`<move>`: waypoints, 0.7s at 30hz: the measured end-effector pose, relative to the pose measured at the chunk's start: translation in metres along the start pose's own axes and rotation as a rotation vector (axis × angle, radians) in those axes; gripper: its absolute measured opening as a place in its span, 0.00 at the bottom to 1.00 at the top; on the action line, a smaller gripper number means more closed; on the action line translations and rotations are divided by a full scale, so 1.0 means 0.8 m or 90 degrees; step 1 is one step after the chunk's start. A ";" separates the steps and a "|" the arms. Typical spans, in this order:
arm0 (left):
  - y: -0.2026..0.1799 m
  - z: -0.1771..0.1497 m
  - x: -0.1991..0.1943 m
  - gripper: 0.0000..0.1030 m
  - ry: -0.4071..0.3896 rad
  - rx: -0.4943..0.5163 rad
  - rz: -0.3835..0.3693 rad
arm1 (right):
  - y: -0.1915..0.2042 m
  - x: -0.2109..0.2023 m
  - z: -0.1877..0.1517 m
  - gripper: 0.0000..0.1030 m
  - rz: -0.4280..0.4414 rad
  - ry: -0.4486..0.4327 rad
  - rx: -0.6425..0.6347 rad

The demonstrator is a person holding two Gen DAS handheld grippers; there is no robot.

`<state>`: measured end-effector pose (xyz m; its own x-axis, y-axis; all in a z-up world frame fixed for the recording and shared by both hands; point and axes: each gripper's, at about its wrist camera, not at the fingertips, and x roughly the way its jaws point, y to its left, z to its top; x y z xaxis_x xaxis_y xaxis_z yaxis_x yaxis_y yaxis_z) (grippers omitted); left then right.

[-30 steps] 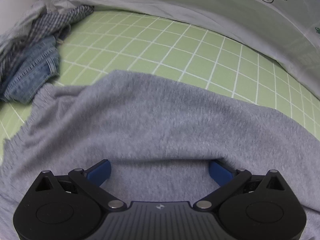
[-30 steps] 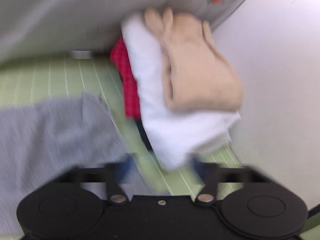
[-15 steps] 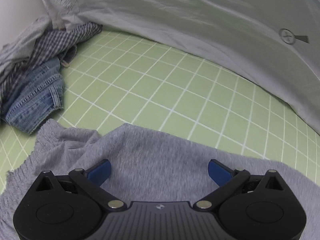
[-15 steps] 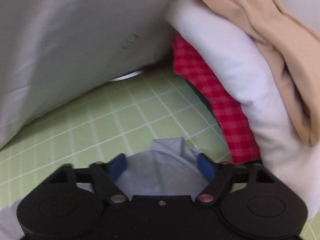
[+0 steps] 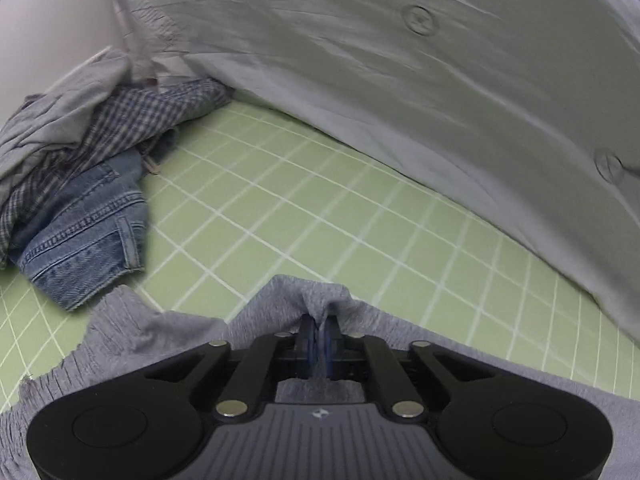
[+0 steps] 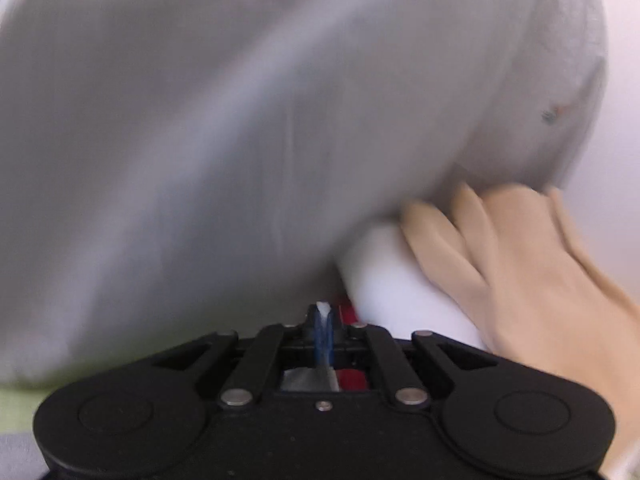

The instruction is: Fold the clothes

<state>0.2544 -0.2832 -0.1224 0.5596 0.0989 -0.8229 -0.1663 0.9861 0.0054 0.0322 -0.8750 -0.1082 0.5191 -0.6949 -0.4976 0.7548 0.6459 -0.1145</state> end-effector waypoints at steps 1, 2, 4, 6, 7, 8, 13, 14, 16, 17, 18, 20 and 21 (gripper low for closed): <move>0.001 0.003 -0.001 0.30 0.000 -0.001 0.009 | 0.002 0.001 0.002 0.54 0.007 0.008 0.005; 0.001 0.005 -0.002 0.52 -0.003 0.001 0.016 | 0.005 -0.002 -0.004 0.70 0.005 0.014 0.003; 0.000 -0.002 -0.013 0.77 -0.030 0.024 0.013 | 0.009 -0.011 -0.017 0.74 0.002 0.031 0.002; -0.003 -0.009 -0.021 0.79 -0.040 0.045 0.004 | 0.004 -0.021 -0.042 0.76 0.008 0.071 0.015; -0.004 -0.013 -0.024 0.79 -0.038 0.054 -0.001 | 0.001 -0.024 -0.058 0.77 0.008 0.096 0.028; -0.006 -0.018 -0.026 0.79 -0.030 0.061 -0.003 | -0.002 -0.026 -0.074 0.77 0.008 0.121 0.042; -0.012 -0.046 -0.029 0.79 0.015 0.073 -0.013 | -0.012 -0.025 -0.131 0.77 -0.023 0.216 0.108; -0.014 -0.051 -0.032 0.79 0.019 0.079 -0.014 | -0.014 -0.025 -0.137 0.77 -0.028 0.222 0.123; -0.019 -0.061 -0.038 0.79 0.025 0.092 -0.017 | -0.016 -0.024 -0.141 0.70 -0.027 0.221 0.136; -0.020 -0.064 -0.041 0.79 0.025 0.101 -0.016 | -0.017 -0.023 -0.142 0.55 -0.025 0.218 0.139; -0.021 -0.067 -0.044 0.79 0.026 0.110 -0.015 | -0.016 -0.023 -0.142 0.42 -0.021 0.215 0.133; -0.021 -0.071 -0.051 0.79 0.027 0.117 -0.014 | -0.014 -0.026 -0.142 0.04 -0.016 0.218 0.088; -0.020 -0.073 -0.055 0.79 0.029 0.118 -0.013 | -0.014 -0.028 -0.143 0.04 -0.016 0.223 0.067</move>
<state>0.1847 -0.3109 -0.1195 0.5237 0.0758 -0.8485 -0.0005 0.9961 0.0887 -0.0342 -0.8307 -0.1944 0.3450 -0.5479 -0.7621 0.8123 0.5810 -0.0500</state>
